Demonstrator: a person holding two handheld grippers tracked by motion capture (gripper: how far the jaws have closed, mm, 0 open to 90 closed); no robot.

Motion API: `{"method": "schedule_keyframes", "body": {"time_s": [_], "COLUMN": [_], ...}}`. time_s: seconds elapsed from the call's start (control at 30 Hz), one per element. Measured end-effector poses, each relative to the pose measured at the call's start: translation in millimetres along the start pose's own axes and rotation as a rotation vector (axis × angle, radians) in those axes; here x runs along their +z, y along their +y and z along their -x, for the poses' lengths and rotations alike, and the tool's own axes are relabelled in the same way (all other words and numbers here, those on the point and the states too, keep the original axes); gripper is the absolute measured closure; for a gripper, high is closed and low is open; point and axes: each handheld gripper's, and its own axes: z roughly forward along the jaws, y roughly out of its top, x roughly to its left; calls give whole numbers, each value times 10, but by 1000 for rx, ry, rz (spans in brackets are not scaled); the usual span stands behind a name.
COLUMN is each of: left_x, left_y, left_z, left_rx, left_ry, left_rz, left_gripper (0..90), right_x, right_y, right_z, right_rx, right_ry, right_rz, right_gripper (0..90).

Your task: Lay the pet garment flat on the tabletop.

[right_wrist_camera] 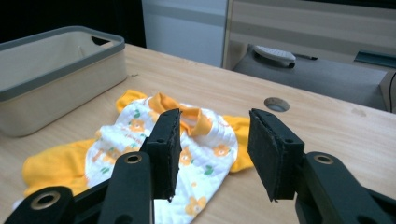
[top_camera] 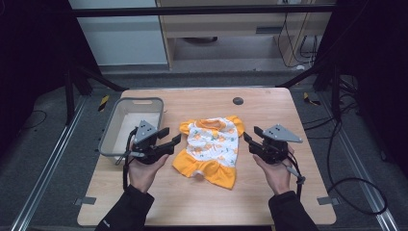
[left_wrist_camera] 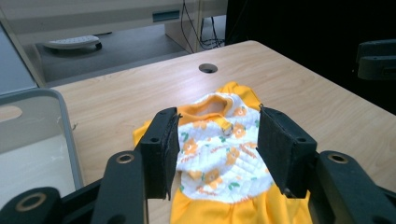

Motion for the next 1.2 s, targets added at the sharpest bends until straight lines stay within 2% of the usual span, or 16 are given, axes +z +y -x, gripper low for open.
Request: {"method": "schedule_keyframes", "body": {"time_s": [0.3, 0.37, 0.5, 0.67, 0.87, 1.07, 1.2], "left_x": [-115, -127, -120, -38, 85, 240, 361], "left_y": [-265, -341, -498, -632, -749, -846, -892], "left_z": [80, 101, 129, 132, 145, 138, 122], "left_rx": [44, 60, 64, 57, 69, 87, 86], "left_ry": [-7, -10, -24, -24, -6, 14, 25], "left_rz": [-47, -63, -93, -136, -183, -231, -262], "left_gripper": [496, 501, 506, 511, 510, 508, 506], "right_x": [-170, -195, -219, -226, -203, -97, -34], "right_y": [-151, -195, -306, -470, -642, -786, -849], "right_z": [-61, -88, -111, -123, -173, -262, -321], "right_rx": [10, -9, -6, -8, -11, -9, -17], "right_ry": [69, 78, 96, 111, 148, 197, 213], "right_rz": [-45, -59, -83, -108, -170, -222, -251], "right_gripper": [499, 488, 474, 485, 511, 522, 524]}}
